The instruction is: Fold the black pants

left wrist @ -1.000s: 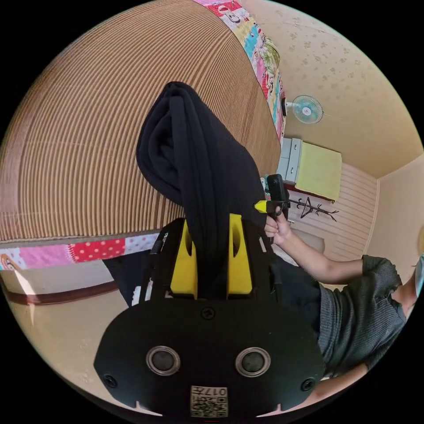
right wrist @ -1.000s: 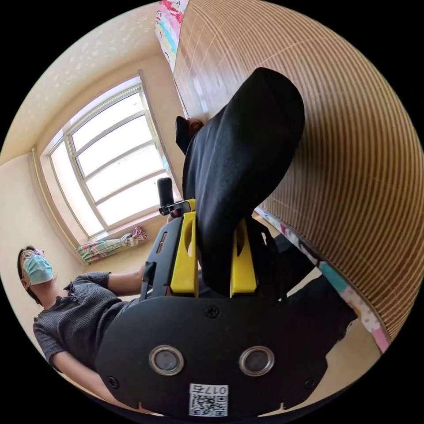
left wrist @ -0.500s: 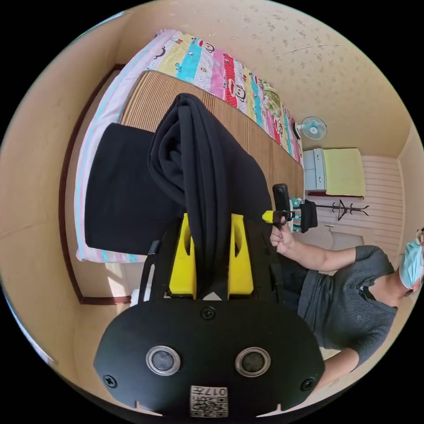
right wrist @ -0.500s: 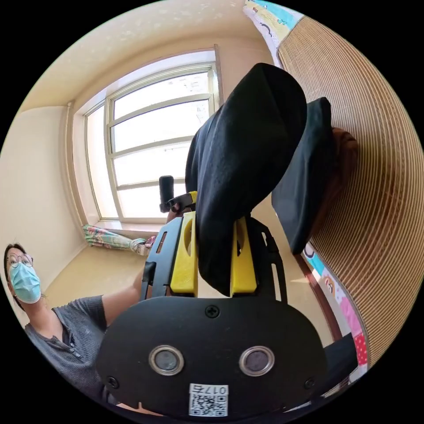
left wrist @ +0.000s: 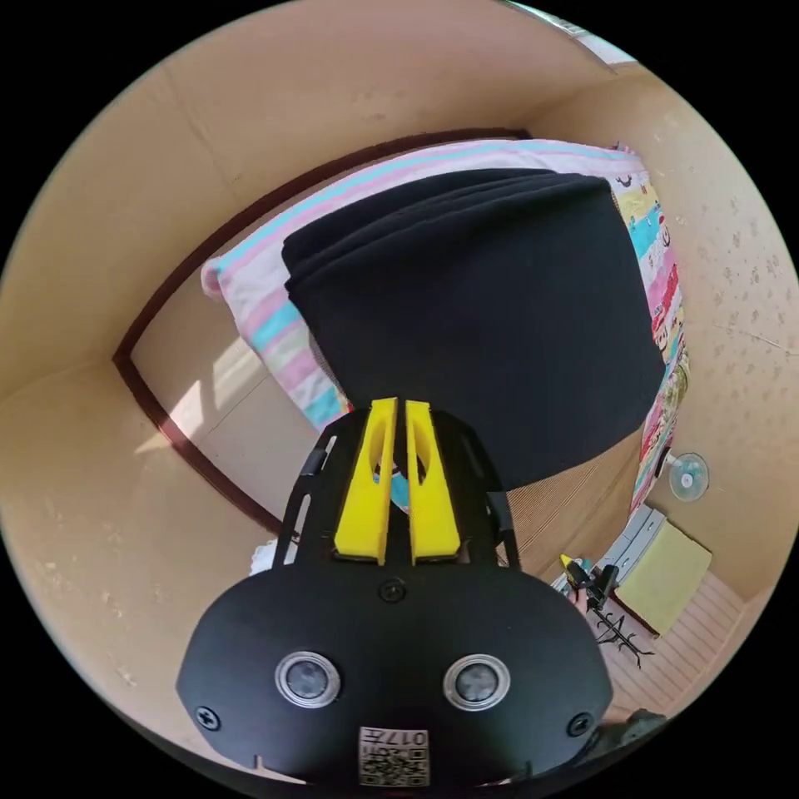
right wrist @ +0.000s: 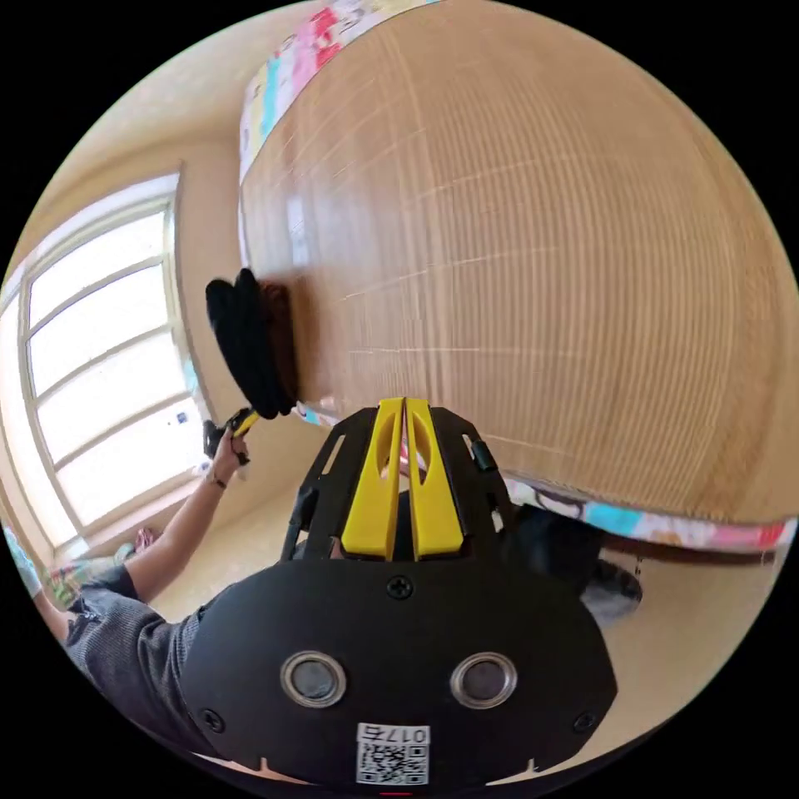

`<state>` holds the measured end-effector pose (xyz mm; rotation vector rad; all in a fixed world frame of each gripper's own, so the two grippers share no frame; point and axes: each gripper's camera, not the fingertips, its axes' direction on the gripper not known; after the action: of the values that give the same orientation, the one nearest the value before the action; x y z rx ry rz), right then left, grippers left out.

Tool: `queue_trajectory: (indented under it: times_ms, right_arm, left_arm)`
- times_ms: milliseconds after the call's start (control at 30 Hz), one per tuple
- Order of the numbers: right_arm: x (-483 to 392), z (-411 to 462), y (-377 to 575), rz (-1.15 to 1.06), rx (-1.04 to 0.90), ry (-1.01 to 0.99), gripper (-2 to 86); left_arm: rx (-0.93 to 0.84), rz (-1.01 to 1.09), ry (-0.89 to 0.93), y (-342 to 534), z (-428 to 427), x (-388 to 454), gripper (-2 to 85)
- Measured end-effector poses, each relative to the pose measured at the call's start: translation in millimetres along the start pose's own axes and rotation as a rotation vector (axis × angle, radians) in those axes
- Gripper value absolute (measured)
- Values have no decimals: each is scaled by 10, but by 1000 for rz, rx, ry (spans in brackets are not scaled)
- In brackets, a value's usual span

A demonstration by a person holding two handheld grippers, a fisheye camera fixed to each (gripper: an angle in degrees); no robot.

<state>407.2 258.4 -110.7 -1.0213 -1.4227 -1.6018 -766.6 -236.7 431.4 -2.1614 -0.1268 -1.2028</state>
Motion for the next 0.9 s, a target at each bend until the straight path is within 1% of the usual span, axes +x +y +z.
queue_trajectory:
  times_ms: [33,67,100,133,167,200,233,267,300,333,367,400,433,500,533,567,600,667,733,767,800,833,867,900]
  right_arm:
    - [342,-530,264,149,91,30,6]
    - [478,-787,422,220,141,43,6]
    - [665,-1275,781,333,259,54,5]
    - [740,-1706,1176,391,393,35,5]
    - [744,-1884,1364,403,456,18,5]
    - [707,-2177,1718,415,567,-9,5]
    - [615,-2405,2035,421,655,-2,5]
    - [551,-2500,2179,424,690,21,5]
    - [405,-2654,2435,457,738,124,5]
    - [251,-2772,2667,543,770,306,4]
    - [177,-2819,2771,581,793,394,4]
    - [35,-2905,2969,629,857,537,4]
    - [-99,-2988,3135,617,928,633,4]
    - [-270,-3129,3305,524,1000,735,4]
    - [-327,-3235,3362,486,1014,796,3]
    - [-330,-3297,3377,489,1013,823,3]
    - [-289,-3440,3407,542,1011,862,3]
    - [-159,-3686,3478,614,1035,855,3]
    - [172,-4024,3559,634,1049,695,4]
    - [288,-4101,3566,635,1043,636,4]
    - [543,-4236,3582,638,1036,509,5]
    - [794,-4338,3616,642,1050,382,6]
    - [920,-4380,3638,651,1062,321,7]
    - [1164,-4452,3678,671,1084,215,9]
  left_arm:
    - [3,-2,16,193,48,-111,23]
    - [-12,-5,9,390,128,-203,12]
    - [-29,-6,-1,490,192,-244,6]
    - [-84,-8,-35,688,366,-318,0]
    - [-150,-11,-93,890,586,-378,-5]
    - [-186,-13,-126,989,709,-403,-6]
    - [-262,-26,-183,1183,969,-449,-8]
    - [-360,-64,-223,1378,1272,-499,-8]
    - [-422,-95,-238,1472,1437,-524,-9]
    - [-547,-177,-278,1647,1758,-548,-9]
    - [-642,-254,-321,1780,2019,-496,-8]
    - [-670,-282,-338,1826,2129,-430,-8]
    - [-676,-292,-327,1866,2315,-207,-7]
    - [-659,-243,-244,1842,2579,262,-7]
    - [-674,-182,-201,1806,2766,640,-6]
    - [-701,-85,-192,1771,2934,1058,-6]
    - [-709,-30,-205,1759,3000,1273,-6]
    - [-694,192,-296,1759,3173,2078,-6]
    - [-663,311,-303,1816,3259,2584,-6]
    - [-637,367,-271,1881,3293,2868,-6]
    - [-615,391,-250,1921,3293,2991,-7]
    - [-540,443,-194,2029,3246,3237,-7]
    - [-465,503,-119,2170,3185,3463,-8]
    - [-438,531,-80,2250,3164,3566,-9]
